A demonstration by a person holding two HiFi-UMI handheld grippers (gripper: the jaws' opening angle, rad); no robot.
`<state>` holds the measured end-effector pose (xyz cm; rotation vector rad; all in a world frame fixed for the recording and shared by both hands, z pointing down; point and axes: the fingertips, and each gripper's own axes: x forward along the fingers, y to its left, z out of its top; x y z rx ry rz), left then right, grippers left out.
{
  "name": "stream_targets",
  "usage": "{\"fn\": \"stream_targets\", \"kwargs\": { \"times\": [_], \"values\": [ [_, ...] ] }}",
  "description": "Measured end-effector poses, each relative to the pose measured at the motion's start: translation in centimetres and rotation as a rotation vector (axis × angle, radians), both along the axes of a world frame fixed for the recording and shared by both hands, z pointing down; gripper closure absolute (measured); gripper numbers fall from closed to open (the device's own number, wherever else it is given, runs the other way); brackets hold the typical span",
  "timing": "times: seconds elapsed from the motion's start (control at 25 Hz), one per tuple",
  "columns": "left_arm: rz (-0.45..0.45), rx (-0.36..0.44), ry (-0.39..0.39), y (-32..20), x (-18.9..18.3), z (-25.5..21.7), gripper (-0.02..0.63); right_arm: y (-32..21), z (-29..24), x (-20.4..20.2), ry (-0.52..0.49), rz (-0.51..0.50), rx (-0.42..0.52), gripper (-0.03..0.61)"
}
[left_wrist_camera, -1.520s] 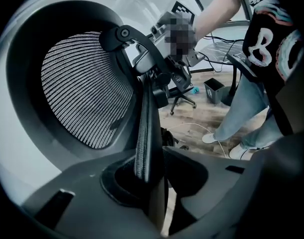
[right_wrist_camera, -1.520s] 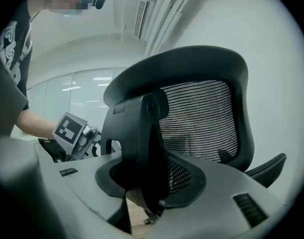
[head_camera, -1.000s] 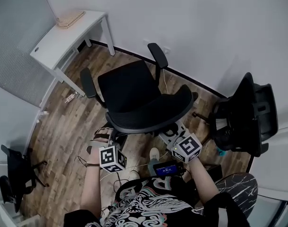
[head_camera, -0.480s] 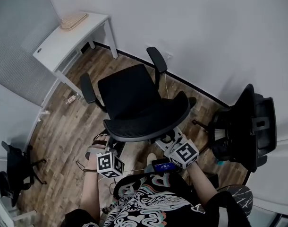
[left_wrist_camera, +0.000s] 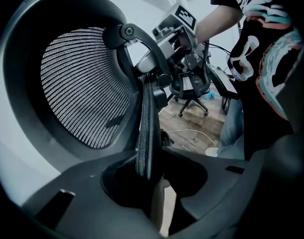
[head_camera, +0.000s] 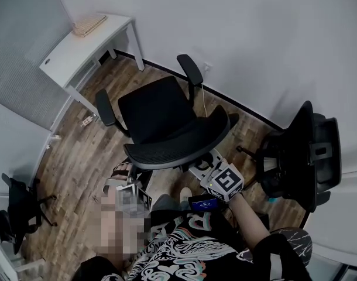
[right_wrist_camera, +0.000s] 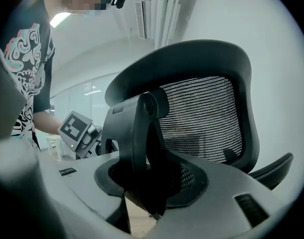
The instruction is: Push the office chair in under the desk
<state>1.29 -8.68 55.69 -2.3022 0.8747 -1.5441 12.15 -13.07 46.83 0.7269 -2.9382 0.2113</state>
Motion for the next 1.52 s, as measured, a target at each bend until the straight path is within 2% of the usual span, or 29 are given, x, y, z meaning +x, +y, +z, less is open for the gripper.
{"fn": "stream_targets", "kwargs": {
  "times": [0.12,0.28,0.52,0.92,1.52],
  "values": [
    [-0.001,-0.001,-0.001,0.0,0.0,0.0,0.477,-0.1,0.1,0.0,0.010,0.002,-0.015,0.413],
    [0.006,0.003,-0.004,0.0,0.1,0.1,0.476,0.0,0.1,0.2,0.029,0.021,0.014,0.411],
    [0.015,0.003,-0.003,-0.1,-0.3,-0.1,0.476,0.1,-0.2,-0.3,-0.023,0.013,0.022,0.408],
    [0.009,0.002,0.002,-0.4,-0.2,-0.1,0.477,-0.4,-0.3,-0.4,-0.032,-0.016,0.019,0.400],
    [-0.004,0.021,-0.004,-3.5,-0.4,-0.1,0.477,-3.6,-0.3,-0.6,-0.067,-0.022,0.021,0.400]
  ]
}}
